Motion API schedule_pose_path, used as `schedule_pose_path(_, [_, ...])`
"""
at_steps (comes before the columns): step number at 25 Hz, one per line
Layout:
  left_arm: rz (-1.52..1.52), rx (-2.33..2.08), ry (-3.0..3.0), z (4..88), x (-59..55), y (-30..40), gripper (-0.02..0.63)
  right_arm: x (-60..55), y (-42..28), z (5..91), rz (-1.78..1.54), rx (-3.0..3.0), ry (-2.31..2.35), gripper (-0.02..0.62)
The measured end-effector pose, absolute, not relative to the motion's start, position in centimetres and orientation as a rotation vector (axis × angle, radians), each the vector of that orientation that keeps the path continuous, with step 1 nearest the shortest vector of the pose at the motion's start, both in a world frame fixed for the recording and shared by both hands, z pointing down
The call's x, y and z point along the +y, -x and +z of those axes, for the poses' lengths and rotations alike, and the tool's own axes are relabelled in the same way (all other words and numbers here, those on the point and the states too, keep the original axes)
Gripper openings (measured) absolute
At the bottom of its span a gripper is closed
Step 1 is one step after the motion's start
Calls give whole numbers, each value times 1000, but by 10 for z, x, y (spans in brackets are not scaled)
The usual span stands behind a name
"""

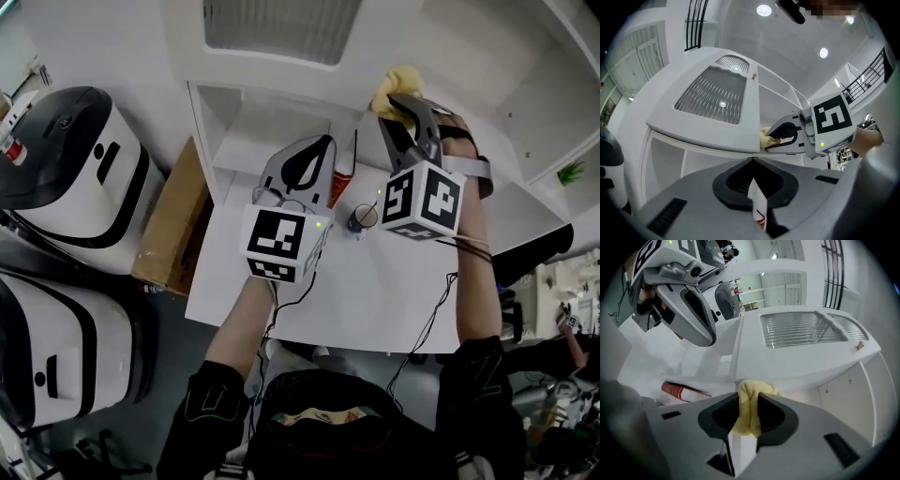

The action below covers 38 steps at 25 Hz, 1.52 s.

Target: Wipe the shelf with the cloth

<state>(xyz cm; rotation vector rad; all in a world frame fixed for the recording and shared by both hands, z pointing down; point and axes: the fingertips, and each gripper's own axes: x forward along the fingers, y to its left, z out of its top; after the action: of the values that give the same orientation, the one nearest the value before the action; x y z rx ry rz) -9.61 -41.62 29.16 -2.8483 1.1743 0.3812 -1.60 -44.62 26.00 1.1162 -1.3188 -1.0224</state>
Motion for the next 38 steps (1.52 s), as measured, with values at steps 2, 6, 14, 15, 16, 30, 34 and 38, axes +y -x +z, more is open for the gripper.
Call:
schedule_pose_path(2, [376, 1178, 2854, 297, -418, 95, -2, -447, 16, 262, -1003, -1290, -1099, 109])
schedule_pose_path(6, [342, 1179, 2857, 301, -418, 91, -2, -445, 16, 263, -980, -1319, -1100, 108])
schedule_pose_path(14, [315, 1165, 2846, 289, -409, 62, -2, -433, -16, 265, -970, -1336, -1087, 107])
schedule_pose_path(15, [310, 1163, 2846, 289, -409, 57, -2, -431, -21, 265, -970, -1337, -1091, 107])
schedule_pose_path(16, [307, 1159, 2848, 288, -407, 53, -2, -429, -26, 265, -970, -1334, -1094, 107])
schedule_pose_path(30, [251, 1047, 2900, 293, -388, -26, -2, -399, -104, 264, -909, -1355, -1177, 107])
schedule_pose_path(34, [232, 1006, 2919, 296, -382, -49, -2, -391, -126, 265, -883, -1361, -1202, 107])
schedule_pose_path(38, [216, 965, 2938, 298, -378, -70, -2, -384, -151, 264, -870, -1341, -1223, 107])
